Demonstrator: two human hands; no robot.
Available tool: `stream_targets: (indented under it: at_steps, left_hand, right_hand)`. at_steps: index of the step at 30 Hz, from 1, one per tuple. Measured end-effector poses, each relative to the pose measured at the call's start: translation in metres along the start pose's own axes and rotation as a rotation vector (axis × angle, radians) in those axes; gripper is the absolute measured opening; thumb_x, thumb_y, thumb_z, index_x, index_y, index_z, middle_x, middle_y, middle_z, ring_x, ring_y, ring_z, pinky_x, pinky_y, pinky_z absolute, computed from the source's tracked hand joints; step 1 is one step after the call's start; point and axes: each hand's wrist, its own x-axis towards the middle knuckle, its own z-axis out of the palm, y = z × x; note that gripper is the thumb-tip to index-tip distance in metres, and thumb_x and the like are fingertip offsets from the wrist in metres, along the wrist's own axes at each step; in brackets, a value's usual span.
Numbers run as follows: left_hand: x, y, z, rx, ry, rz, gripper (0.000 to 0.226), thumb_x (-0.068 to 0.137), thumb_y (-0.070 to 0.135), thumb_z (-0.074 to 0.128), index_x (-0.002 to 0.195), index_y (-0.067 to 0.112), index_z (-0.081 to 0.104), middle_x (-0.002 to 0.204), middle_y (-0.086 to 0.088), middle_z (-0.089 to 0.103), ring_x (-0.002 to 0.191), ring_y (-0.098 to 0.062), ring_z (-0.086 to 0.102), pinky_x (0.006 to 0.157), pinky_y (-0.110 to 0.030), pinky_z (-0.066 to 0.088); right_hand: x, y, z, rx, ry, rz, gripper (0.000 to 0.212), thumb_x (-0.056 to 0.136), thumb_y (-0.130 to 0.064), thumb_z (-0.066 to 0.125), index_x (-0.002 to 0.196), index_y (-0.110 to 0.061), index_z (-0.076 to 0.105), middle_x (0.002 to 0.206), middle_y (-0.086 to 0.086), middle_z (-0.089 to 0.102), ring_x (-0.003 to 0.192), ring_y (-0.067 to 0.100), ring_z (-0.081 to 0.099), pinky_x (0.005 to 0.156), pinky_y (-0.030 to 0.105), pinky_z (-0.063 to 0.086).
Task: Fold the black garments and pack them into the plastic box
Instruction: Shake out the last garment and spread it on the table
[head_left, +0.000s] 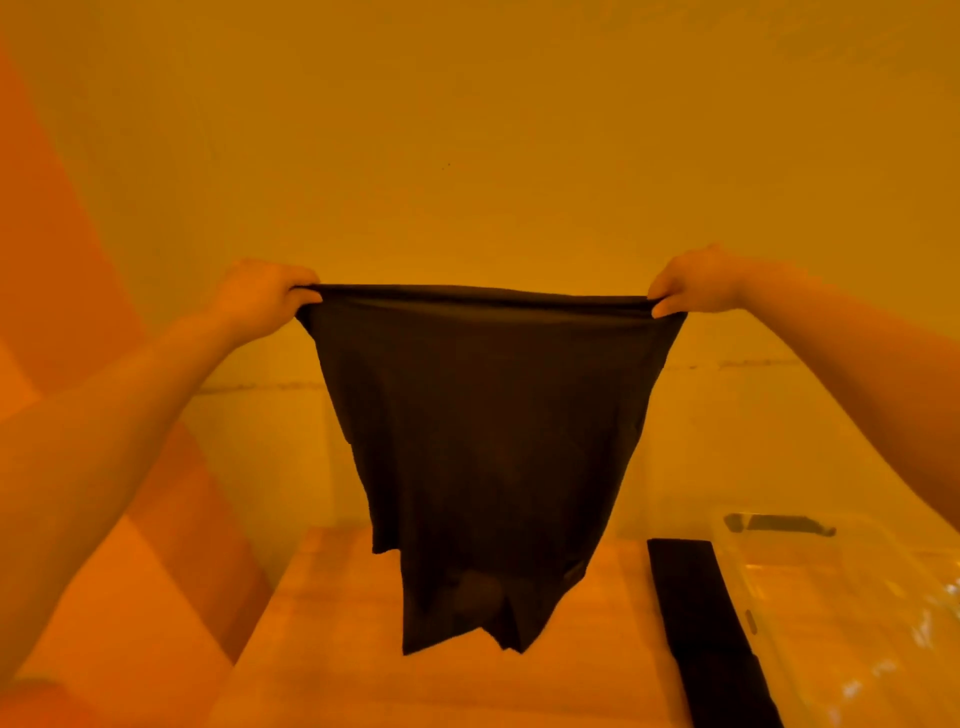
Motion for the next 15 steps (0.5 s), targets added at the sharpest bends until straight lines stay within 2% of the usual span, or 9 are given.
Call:
stream_targets:
  at_steps: [2,4,6,8,10,12,13,15]
  left_hand:
    - [0.003,-0.003,0.000,0.024,-0.018,0.016,0.022,0.094,0.022,0.051,0.091,0.006,0.066,0.086,-0.017,0.067,0.084,-0.035,0.061,0.079,-0.038,0.039]
    - [0.007,-0.004,-0.001,0.053,-0.018,0.004,0.024,0.092,0.027,0.053,0.089,0.006,0.066,0.082,-0.015,0.068,0.085,-0.034,0.061,0.091,-0.039,0.034]
    - [0.015,-0.003,-0.002,0.069,0.016,-0.026,0.024,0.092,0.026,0.054,0.098,0.008,0.067,0.090,-0.015,0.068,0.094,-0.034,0.060,0.102,-0.038,0.022]
    - [0.023,0.002,-0.005,0.091,0.036,-0.053,0.024,0.093,0.023,0.053,0.107,0.009,0.066,0.100,-0.016,0.068,0.103,-0.034,0.056,0.104,-0.035,0.017]
    - [0.029,0.007,-0.008,0.106,0.053,-0.034,0.021,0.093,0.021,0.051,0.104,0.010,0.067,0.097,-0.015,0.068,0.100,-0.033,0.057,0.100,-0.035,0.021]
    - [0.032,0.008,-0.011,0.075,0.119,0.007,0.019,0.093,0.019,0.053,0.095,0.009,0.069,0.089,-0.015,0.069,0.092,-0.033,0.061,0.091,-0.036,0.030]
    - [0.032,0.008,-0.013,0.043,0.156,0.022,0.019,0.092,0.018,0.054,0.093,0.009,0.070,0.086,-0.015,0.069,0.088,-0.033,0.062,0.086,-0.035,0.034]
    - [0.032,0.006,-0.017,-0.010,0.181,0.050,0.018,0.091,0.018,0.056,0.092,0.008,0.071,0.083,-0.014,0.070,0.083,-0.033,0.064,0.078,-0.033,0.037]
  right_hand:
    - [0.003,0.007,-0.004,-0.020,-0.036,0.029,0.032,0.092,-0.038,0.051,0.098,-0.009,0.062,0.096,0.009,0.059,0.101,0.026,0.052,0.093,0.039,0.030]
    - [0.005,0.011,-0.010,-0.010,-0.022,0.048,0.029,0.092,-0.037,0.052,0.088,-0.009,0.059,0.080,0.004,0.053,0.092,0.025,0.051,0.087,0.037,0.031]
    - [0.008,0.014,-0.016,0.038,0.048,0.054,0.026,0.092,-0.034,0.053,0.089,-0.009,0.060,0.079,0.005,0.052,0.092,0.027,0.052,0.079,0.033,0.032]
    - [0.014,0.017,-0.019,0.139,0.118,0.030,0.027,0.091,-0.031,0.056,0.087,-0.004,0.062,0.078,0.009,0.052,0.088,0.029,0.053,0.071,0.030,0.034]
    - [0.018,0.018,-0.021,0.262,0.158,0.006,0.026,0.090,-0.029,0.058,0.078,-0.005,0.060,0.070,0.006,0.050,0.081,0.027,0.051,0.062,0.030,0.032]
    - [0.022,0.018,-0.022,0.318,0.160,-0.020,0.023,0.089,-0.026,0.059,0.073,-0.009,0.058,0.068,0.002,0.048,0.080,0.024,0.049,0.059,0.029,0.032]
    - [0.024,0.019,-0.022,0.330,0.160,-0.029,0.020,0.089,-0.024,0.059,0.076,-0.010,0.059,0.071,0.002,0.049,0.083,0.023,0.050,0.063,0.029,0.034]
    - [0.025,0.022,-0.024,0.365,0.188,-0.039,0.011,0.089,-0.019,0.059,0.095,-0.012,0.066,0.084,0.004,0.054,0.092,0.023,0.050,0.076,0.029,0.036]
